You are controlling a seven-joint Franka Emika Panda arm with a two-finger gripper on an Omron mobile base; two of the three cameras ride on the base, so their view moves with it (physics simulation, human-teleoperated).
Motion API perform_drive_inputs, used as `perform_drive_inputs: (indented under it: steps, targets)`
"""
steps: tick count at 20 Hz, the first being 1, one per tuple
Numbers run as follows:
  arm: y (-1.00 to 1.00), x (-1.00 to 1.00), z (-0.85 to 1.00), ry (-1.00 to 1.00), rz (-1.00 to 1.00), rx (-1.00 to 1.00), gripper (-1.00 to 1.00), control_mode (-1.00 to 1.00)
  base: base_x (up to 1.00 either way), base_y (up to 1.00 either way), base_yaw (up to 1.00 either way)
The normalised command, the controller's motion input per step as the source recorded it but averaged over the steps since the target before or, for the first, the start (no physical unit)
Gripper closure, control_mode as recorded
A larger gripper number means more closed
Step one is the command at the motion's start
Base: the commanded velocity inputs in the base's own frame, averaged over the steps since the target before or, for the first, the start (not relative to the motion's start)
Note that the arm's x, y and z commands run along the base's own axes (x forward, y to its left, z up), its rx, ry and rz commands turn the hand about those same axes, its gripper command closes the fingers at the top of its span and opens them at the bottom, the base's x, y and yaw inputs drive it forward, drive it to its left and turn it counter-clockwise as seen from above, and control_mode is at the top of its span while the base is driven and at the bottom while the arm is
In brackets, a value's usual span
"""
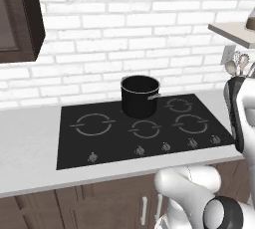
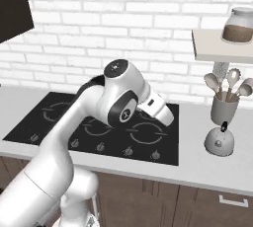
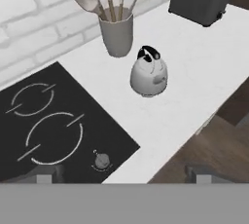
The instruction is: Pick the kettle from the counter and place it on a stove burner. Then turn the burner on.
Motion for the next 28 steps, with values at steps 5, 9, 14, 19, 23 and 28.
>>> perform_drive_inputs:
  steps: [5, 9, 14, 19, 23, 28]
  targets:
    - [-1.0, 0.16, 0.0, 0.0, -0.28, 0.0, -1.0, -1.0, 0.0, 0.0, 0.0]
    - [-1.0, 0.32, 0.0, 0.03, -0.1, 0.04, -1.0, -1.0, 0.0, 0.0, 0.0]
    - [-0.9, 0.17, -0.02, 0.11, 0.11, 0.07, -1.0, -1.0, 0.0, 0.0, 0.0]
    - [-0.52, 0.18, -0.28, 0.28, 0.31, 0.0, -1.0, -1.0, 0.0, 0.0, 0.0]
    - [-0.33, 0.2, -0.3, 0.24, 0.35, 0.0, -1.0, -1.0, 0.0, 0.0, 0.0]
    - [0.0, 0.04, -0.43, 0.05, 0.1, 0.0, -1.0, -1.0, 0.0, 0.0, 0.0]
